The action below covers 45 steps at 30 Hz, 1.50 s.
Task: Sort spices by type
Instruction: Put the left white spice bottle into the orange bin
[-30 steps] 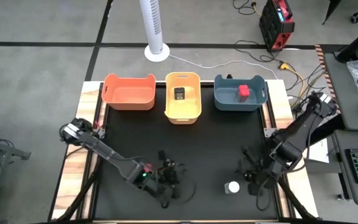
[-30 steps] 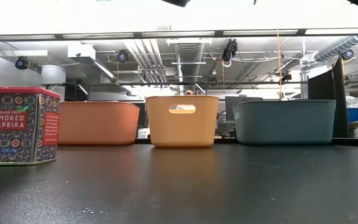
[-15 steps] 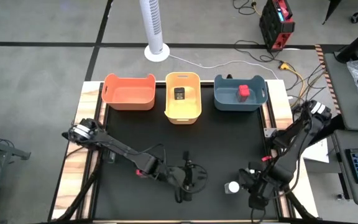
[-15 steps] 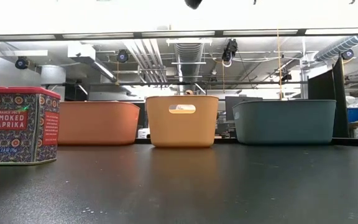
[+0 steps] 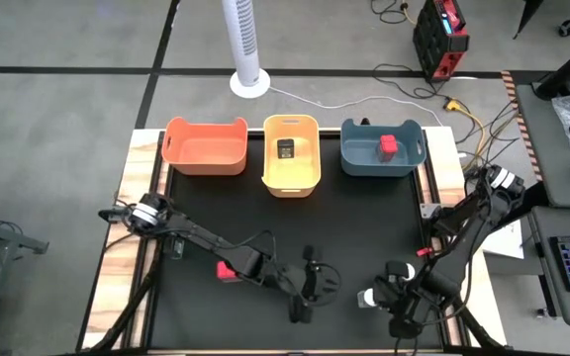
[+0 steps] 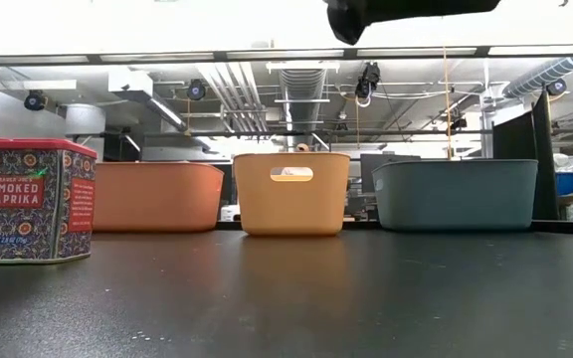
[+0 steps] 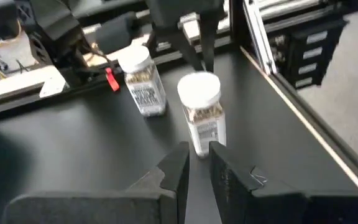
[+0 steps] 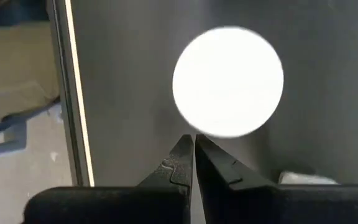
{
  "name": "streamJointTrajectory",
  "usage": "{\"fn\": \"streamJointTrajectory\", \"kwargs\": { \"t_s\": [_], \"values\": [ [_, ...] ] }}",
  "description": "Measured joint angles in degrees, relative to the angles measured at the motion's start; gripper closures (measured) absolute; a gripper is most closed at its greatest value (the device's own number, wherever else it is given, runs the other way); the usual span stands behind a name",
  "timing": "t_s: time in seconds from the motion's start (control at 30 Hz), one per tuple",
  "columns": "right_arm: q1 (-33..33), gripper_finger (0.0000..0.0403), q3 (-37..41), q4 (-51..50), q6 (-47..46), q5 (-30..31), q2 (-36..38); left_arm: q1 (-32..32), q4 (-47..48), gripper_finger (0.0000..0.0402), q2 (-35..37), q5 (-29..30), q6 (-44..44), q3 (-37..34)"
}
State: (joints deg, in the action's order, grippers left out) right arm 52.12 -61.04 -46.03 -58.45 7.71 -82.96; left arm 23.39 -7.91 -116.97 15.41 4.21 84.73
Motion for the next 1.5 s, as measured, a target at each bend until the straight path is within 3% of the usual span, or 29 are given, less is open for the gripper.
{"fn": "streamJointTrajectory", "kwargs": {
  "t_s": [0.3, 0.4, 0.77, 0.93, 1.2, 1.5],
  "values": [
    [-0.1, 0.0394, -0.5, 0.1, 0.5, 2.9, 0.0, -0.4, -3.0, 0.0353, -0.2, 0.0, -0.9, 0.0],
    [-0.3, 0.0394, -0.5, 0.1, 0.5, 3.2, 0.0, -0.6, -3.3, 0.0336, -0.2, 0.0, -1.9, 0.0],
    [-1.6, 0.0394, -0.5, 0.3, 2.0, 4.5, -1.5, -0.6, -6.1, 0.0182, -0.2, 0.5, -3.5, 0.0],
    [-1.9, 0.0394, -0.5, 1.1, 3.2, 3.8, -3.3, -0.6, -6.4, 0.0140, -0.5, -2.8, -3.5, -0.1],
    [-2.5, 0.0394, -0.5, 2.7, 3.8, 2.9, -4.0, -0.7, -11.2, 0.0132, -6.7, -2.9, -3.2, 1.6],
    [-3.6, 0.0394, -0.5, 3.7, 6.5, 4.5, -4.6, -1.6, -9.0, 0.0132, -15.9, -2.5, -0.3, 12.7]
  ]
}}
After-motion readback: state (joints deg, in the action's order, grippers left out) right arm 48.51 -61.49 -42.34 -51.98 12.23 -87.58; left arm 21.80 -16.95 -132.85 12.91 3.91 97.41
